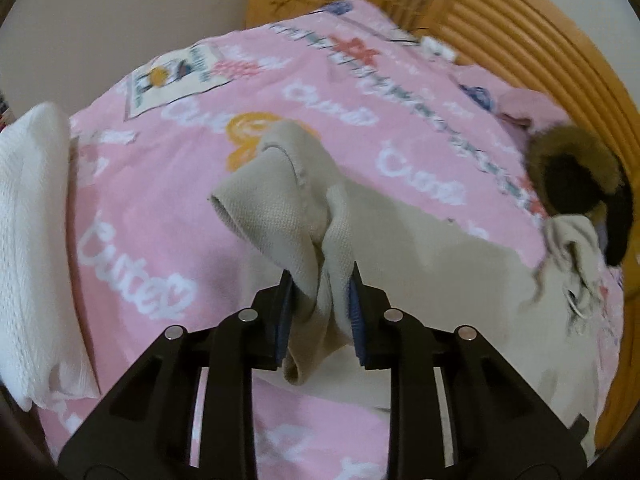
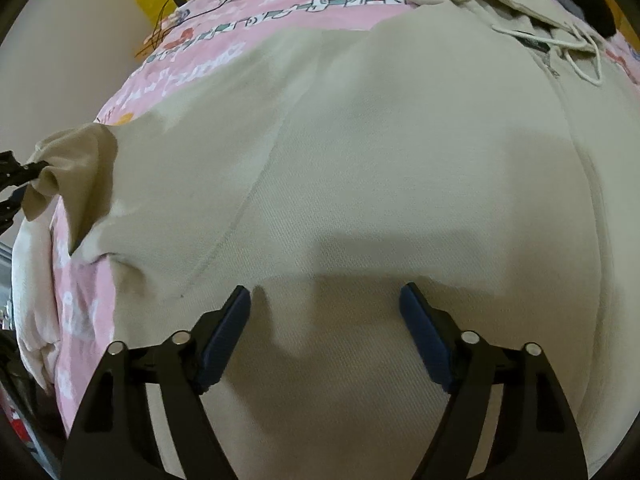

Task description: Fold large clothes

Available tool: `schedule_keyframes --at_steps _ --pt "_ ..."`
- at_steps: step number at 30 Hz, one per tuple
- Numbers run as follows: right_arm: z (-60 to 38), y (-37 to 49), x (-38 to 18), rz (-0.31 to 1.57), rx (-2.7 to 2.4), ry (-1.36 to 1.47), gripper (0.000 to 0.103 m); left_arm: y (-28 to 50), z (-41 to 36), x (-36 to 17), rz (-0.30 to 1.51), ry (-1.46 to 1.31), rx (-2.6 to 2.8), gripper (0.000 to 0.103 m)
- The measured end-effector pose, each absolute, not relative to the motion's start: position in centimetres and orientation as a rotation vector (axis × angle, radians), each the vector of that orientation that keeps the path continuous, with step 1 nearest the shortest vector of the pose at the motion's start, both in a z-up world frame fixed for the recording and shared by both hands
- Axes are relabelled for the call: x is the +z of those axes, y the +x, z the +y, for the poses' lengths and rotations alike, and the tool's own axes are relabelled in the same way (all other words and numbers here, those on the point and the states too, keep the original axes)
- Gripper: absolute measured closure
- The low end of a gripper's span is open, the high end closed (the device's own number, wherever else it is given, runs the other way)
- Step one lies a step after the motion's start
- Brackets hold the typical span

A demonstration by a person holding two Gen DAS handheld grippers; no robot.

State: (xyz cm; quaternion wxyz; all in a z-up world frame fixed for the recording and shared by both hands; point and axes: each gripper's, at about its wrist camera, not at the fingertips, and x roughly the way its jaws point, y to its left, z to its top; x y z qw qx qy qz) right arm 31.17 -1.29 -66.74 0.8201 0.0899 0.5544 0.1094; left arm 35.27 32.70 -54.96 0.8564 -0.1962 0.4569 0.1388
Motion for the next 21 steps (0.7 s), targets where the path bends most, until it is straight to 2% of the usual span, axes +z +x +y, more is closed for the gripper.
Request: schedule_keyframes --at_steps 6,12,16,21 --pt "-3.8 30.5 -65.3 1.178 0.207 0.258 0.031 35.7 26.0 -51.8 0.912 -0.325 0.139 0.079" --pt "-9.1 29.6 -63.6 1.138 0.135 0.305 0.031 35.5 15.3 -49.8 0.884 -0.267 -0.081 0.079" --pt "-14.8 28.6 -62.3 1.103 0.054 0.320 0.031 35.0 8.4 -50.4 0.896 -0.268 -0.205 0.079" --pt "-23.2 27.2 -61.0 1.065 -0.056 0.337 0.031 34.1 -1.0 -53.6 0.961 -0.251 -0.341 0.079"
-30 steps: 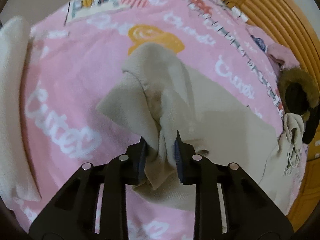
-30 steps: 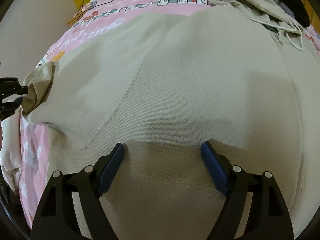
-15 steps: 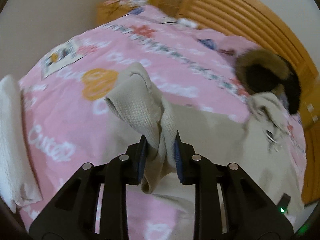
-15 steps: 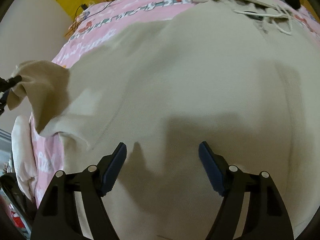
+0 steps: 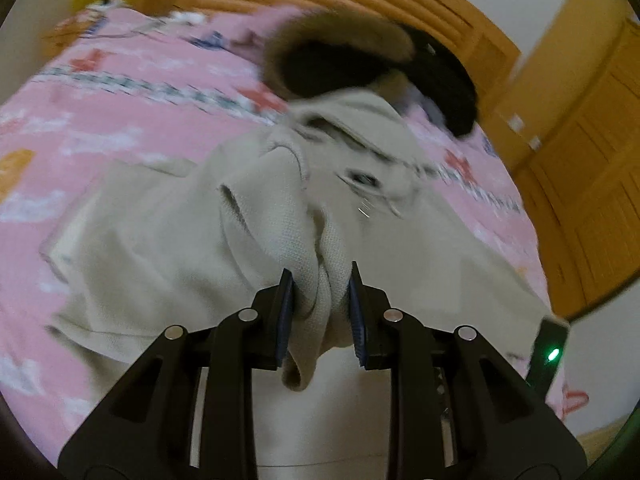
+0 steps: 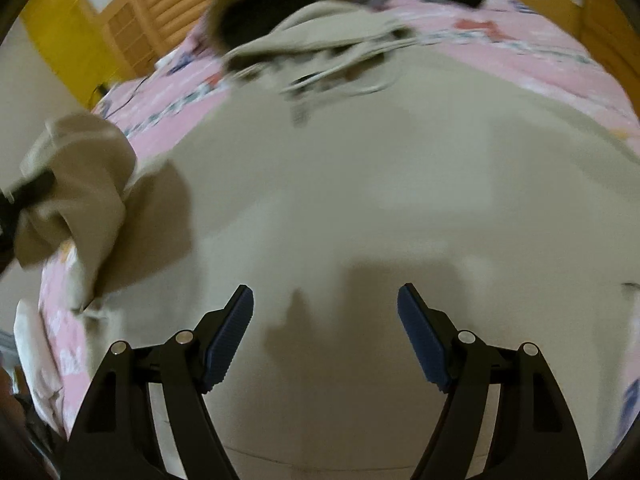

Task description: Fold large clothes

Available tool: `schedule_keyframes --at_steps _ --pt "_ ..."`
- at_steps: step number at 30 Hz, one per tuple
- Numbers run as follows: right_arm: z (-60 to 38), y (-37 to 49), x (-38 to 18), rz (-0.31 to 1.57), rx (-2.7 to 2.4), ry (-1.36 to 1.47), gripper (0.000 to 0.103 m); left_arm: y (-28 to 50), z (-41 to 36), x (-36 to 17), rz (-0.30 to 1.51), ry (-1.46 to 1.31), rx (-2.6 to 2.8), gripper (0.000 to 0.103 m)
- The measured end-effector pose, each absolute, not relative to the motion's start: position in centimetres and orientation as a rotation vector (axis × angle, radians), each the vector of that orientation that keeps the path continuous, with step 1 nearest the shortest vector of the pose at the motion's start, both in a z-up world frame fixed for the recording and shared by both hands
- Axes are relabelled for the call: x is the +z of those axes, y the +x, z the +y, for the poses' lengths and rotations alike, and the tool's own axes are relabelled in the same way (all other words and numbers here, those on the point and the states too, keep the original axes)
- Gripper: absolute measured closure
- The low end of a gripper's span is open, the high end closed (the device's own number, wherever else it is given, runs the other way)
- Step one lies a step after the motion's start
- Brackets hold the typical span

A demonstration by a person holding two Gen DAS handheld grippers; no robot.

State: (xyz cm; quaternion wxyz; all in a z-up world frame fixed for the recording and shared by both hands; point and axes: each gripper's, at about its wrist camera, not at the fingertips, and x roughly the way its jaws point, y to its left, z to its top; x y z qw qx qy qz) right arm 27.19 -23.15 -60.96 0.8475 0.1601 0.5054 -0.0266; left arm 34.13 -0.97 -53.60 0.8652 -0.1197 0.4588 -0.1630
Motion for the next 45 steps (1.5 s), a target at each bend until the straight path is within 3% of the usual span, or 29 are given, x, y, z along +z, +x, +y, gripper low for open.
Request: schedule_keyframes --at_steps 6,12,14,15,17,18,29,38,39,42,44,45 --pt "-30.7 28.0 -59.7 1.070 -0.033 0.395 0.024 33.1 -6.3 -60.6 1.062 -0.225 -0.364 0.079" --pt "-29.7 33.6 -58.4 1.152 0.199 0.314 0.020 30.7 -7.2 -63.1 1.000 -0.190 -0.328 0.077" --pt "-28.3 34.6 -58.3 1.162 0.212 0.256 0.020 30.4 -7.0 -63.7 0.996 -0.214 -0.335 0.063" --pt "-27.8 35.0 -58.3 1.169 0.215 0.238 0.020 30.3 -6.9 -63.8 0.996 -0.220 -0.335 0.047" --pt "-26.8 35.3 -58.5 1.175 0.218 0.219 0.020 30.1 -7.1 -63.7 0.993 -0.216 -0.341 0.028" --pt "-26.5 35.4 -58.6 1.176 0.218 0.208 0.020 30.0 -7.3 -63.5 0.994 -0.209 -0.349 0.026" --pt "-22.7 35.4 -58.0 1.161 0.287 0.165 0.020 26.4 -1.5 -58.4 0.985 -0.129 -0.230 0.023" --pt "-18.0 37.3 -60.6 1.276 0.144 0.148 0.018 31.0 5.8 -60.3 1.019 -0.143 0.015 0.022" --pt "-17.9 37.5 -61.2 1.292 0.152 0.195 0.021 31.5 6.3 -60.9 1.031 -0.156 0.037 0.022" --pt "-17.1 37.7 -62.2 1.317 0.156 0.212 0.045 32.1 7.3 -62.0 1.053 -0.182 0.067 0.022" --pt "-16.3 37.6 -62.6 1.332 0.175 0.215 0.066 32.3 7.8 -62.5 1.067 -0.206 0.070 0.022" --pt "-16.0 37.5 -62.8 1.335 0.186 0.214 0.092 32.4 7.8 -62.6 1.067 -0.209 0.072 0.022"
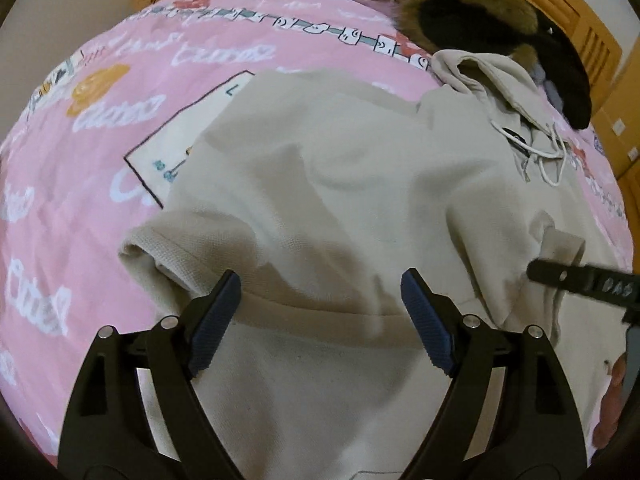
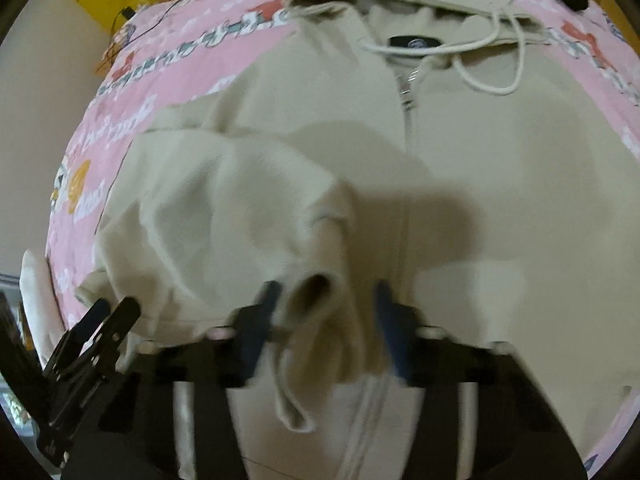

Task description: Fold large clothes

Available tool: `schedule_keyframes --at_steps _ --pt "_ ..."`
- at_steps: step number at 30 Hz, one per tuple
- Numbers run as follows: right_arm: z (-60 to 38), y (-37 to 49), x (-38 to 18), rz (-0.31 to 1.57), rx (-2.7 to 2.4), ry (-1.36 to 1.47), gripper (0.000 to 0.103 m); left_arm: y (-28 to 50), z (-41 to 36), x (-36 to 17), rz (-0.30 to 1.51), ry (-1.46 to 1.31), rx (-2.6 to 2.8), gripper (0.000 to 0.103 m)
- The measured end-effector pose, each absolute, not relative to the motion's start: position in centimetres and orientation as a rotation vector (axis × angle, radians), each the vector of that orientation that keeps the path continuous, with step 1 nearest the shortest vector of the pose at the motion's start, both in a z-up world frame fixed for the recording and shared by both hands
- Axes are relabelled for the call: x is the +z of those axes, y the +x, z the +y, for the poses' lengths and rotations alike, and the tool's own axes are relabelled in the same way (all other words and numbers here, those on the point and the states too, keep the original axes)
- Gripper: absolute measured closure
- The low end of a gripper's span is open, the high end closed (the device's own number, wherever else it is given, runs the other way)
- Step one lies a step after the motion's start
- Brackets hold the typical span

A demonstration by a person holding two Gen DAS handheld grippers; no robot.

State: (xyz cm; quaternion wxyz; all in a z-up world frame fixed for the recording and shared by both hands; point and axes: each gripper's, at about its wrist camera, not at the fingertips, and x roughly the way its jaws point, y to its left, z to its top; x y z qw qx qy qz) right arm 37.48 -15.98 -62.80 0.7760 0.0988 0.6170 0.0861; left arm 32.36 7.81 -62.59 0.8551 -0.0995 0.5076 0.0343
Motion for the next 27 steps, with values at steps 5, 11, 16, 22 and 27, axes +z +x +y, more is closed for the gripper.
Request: schedule_keyframes --at_steps 5,11,16,22,27 --pt "-17.7 36.5 -61.6 1.268 0.198 0.261 0.097 31.9 7.7 -62.2 1.063 -0.192 0.055 0.022" --pt "-23.7 35.4 -56.0 1.119 0.188 0.387 0.097 31.5 7.6 -59.2 1.014 -0.224 0.056 0.022" --pt "-30.7 34.6 -53.1 1.040 0.092 0.402 0.097 32.2 6.3 -56.6 0.995 -0.232 0.029 0.019" --pt "-37.2 33.7 -54.6 1.081 -0.055 0.385 0.097 34.3 4.4 -56.4 1.020 -0.166 0.030 0.011" --pt "-40.0 32.4 -58.3 1.163 -0.110 0.413 0.097 37.4 3.7 -60.1 1.086 -0.146 0.027 0.011"
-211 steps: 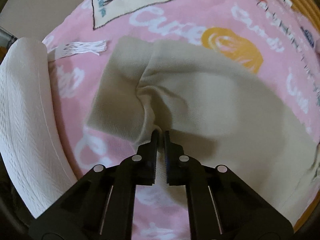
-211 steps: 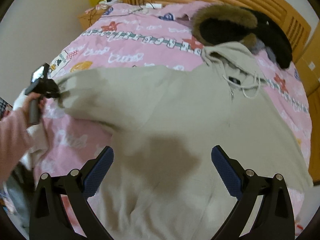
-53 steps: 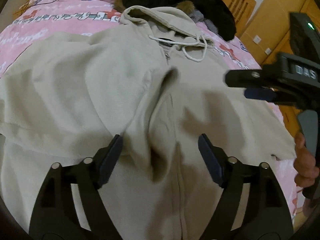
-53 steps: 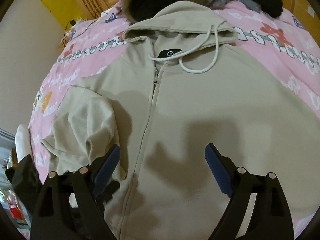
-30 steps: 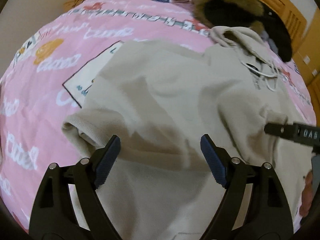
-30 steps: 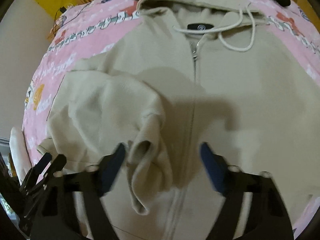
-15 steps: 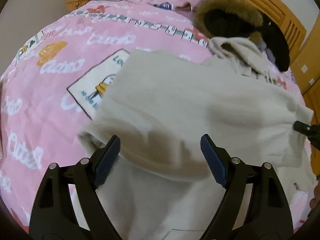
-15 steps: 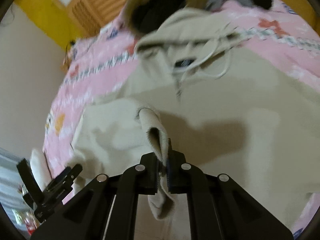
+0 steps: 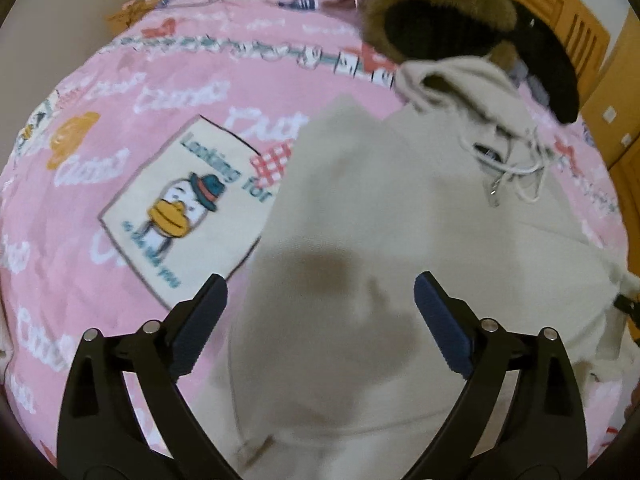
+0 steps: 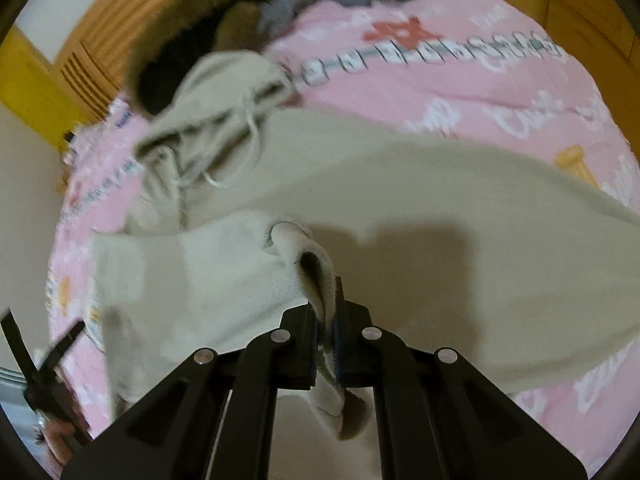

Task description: Fold large clothes

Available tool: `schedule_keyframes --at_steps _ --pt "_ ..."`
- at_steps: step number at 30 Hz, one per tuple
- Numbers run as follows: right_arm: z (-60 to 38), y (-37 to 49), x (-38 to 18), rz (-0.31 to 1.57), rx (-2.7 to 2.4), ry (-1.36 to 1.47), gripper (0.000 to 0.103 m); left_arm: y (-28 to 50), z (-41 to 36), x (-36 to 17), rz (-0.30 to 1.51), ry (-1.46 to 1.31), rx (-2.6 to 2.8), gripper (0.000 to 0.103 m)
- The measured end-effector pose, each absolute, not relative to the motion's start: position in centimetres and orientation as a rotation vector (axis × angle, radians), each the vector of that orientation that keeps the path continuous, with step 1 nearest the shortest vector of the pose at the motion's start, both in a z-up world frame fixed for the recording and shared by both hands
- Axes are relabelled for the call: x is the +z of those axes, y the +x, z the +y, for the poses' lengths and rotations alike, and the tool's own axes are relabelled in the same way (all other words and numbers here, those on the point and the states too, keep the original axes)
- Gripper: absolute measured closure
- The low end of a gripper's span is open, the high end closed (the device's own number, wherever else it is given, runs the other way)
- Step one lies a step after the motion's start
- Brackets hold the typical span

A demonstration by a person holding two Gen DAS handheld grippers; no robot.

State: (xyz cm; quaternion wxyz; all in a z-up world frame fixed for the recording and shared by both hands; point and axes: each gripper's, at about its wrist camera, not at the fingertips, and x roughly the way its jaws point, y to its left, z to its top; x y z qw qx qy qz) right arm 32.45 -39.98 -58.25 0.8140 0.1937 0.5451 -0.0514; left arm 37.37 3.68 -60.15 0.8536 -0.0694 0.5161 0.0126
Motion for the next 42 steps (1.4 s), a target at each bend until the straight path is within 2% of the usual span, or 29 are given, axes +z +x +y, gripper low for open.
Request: schedule_keyframes --at_steps 11,16,20,21,22,26,30,36,37,42 --pt "-42.6 30.1 -65.5 1.288 -0.205 0.420 0.097 38.7 0.3 -65.7 1.196 0.053 0.049 0.011" --pt "-41.6 31.0 -67.1 1.296 -0.230 0.315 0.095 38.1 -0.3 -66.9 1.180 0.114 0.043 0.010" --pt "-42.8 30.5 -67.1 1.233 -0.235 0.351 0.082 38.4 0.2 -66.8 1.189 0.098 0.023 0.008" --pt "-43.6 30.1 -66.6 1.208 -0.266 0.366 0.068 38.4 0.1 -66.7 1.190 0.100 0.019 0.008" --pt "-44.3 29.6 -66.0 1.178 -0.288 0.380 0.060 38.1 0.0 -66.1 1.184 0.094 0.007 0.008" --pt "-46.5 27.4 -63.4 1.112 -0.263 0.495 0.060 36.7 -1.2 -63.9 1.164 0.028 -0.062 0.008" --pt "-43.6 25.9 -61.6 1.105 -0.074 0.504 0.060 35.3 -4.6 -62.7 1.146 0.038 -0.120 0.008" --pt "-38.1 26.3 -66.2 1.283 0.056 0.331 0.062 36.1 -8.3 -65.2 1.228 0.088 -0.128 0.008" --pt "-38.1 26.1 -67.8 1.318 0.034 0.310 0.066 36.2 -8.6 -65.7 1.232 0.102 -0.117 0.008" --pt "-39.5 25.0 -67.6 1.283 0.052 0.382 0.066 36.2 -9.0 -66.8 1.234 0.120 -0.088 0.008"
